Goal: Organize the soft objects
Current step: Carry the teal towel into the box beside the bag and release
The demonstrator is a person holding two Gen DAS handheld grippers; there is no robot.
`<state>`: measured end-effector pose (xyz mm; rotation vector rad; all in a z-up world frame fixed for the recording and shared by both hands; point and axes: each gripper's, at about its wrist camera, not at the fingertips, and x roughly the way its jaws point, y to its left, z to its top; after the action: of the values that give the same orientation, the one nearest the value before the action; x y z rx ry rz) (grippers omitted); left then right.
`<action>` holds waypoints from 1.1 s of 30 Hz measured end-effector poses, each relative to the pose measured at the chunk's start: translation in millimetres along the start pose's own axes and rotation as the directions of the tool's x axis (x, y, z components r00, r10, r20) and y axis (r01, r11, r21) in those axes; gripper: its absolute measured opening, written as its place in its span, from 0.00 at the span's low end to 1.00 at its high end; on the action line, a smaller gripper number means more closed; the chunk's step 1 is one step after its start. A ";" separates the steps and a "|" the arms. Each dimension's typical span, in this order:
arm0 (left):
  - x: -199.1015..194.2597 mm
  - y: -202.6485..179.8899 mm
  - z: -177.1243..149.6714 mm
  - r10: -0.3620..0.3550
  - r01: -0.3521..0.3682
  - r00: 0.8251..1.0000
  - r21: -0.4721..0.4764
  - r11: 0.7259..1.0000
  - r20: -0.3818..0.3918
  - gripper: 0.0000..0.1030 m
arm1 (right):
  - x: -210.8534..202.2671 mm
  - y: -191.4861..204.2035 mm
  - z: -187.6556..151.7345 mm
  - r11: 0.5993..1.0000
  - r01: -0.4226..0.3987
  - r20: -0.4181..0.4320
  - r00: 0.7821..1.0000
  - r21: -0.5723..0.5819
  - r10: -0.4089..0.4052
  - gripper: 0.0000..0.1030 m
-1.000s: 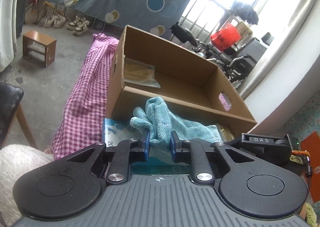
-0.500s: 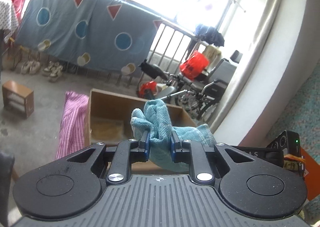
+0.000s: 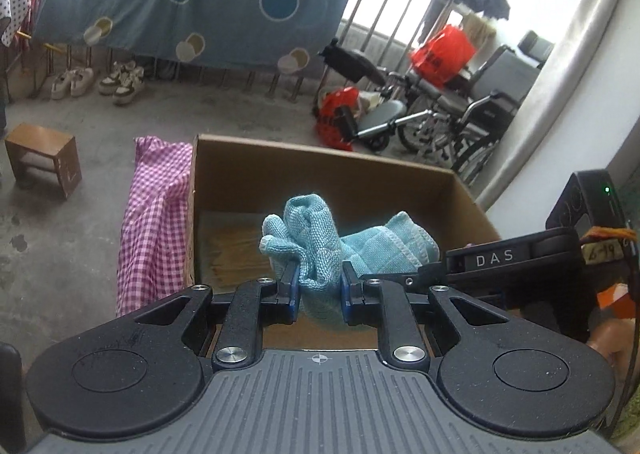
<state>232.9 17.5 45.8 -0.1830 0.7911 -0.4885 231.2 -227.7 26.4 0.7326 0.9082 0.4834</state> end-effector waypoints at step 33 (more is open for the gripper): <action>-107.3 33.1 -41.2 0.124 -0.103 0.969 -0.108 0.989 0.212 0.93 | 70.4 -40.7 41.3 0.931 0.349 -0.205 0.924 0.108 -0.323 0.50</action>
<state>150.6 99.5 74.4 -0.2743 0.6066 -0.3151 306.8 -223.5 -24.5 0.6494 1.2267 0.1821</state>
